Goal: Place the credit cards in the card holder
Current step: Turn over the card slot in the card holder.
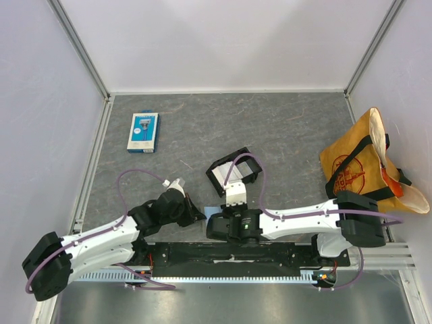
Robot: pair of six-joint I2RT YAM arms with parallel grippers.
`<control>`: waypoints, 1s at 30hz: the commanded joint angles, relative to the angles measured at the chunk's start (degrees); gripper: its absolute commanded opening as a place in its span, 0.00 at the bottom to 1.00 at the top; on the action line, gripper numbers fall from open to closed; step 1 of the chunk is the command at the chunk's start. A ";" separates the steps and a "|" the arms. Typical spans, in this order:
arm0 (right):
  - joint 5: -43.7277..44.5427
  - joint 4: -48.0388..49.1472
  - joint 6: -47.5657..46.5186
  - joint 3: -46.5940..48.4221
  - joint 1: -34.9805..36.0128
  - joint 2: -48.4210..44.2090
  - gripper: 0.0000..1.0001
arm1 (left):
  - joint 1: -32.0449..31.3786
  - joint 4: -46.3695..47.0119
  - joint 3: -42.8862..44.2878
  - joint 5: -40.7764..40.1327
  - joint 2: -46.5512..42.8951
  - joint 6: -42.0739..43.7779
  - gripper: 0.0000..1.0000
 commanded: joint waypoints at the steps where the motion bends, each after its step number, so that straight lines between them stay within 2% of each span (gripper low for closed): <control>1: -1.08 1.37 4.29 -5.23 -1.54 -6.14 0.00 | 0.19 2.55 -0.06 0.92 2.74 3.42 0.02; 4: -5.64 10.12 1.13 -11.46 -2.94 -12.28 0.00 | 0.19 4.31 -0.24 1.62 5.99 4.39 0.02; 8: -16.96 29.54 -3.44 -22.10 -6.45 -22.65 0.00 | 0.19 5.89 -0.41 1.45 9.60 4.65 0.02; 11: -21.91 36.42 -3.27 -26.59 -9.00 -27.23 0.00 | 0.19 6.60 -0.68 0.84 10.74 3.95 0.02; 15: -25.78 39.77 -3.89 -28.10 -10.24 -27.60 0.00 | 0.19 6.77 -0.94 0.13 10.66 3.51 0.02; 23: -29.39 44.35 -1.08 -29.24 -11.47 -20.57 0.00 | 0.19 6.07 -0.94 -0.22 8.99 3.42 0.02; 30: -31.67 47.60 0.24 -33.19 -14.37 -21.09 0.00 | 0.19 5.72 -1.47 -0.39 7.85 3.25 0.02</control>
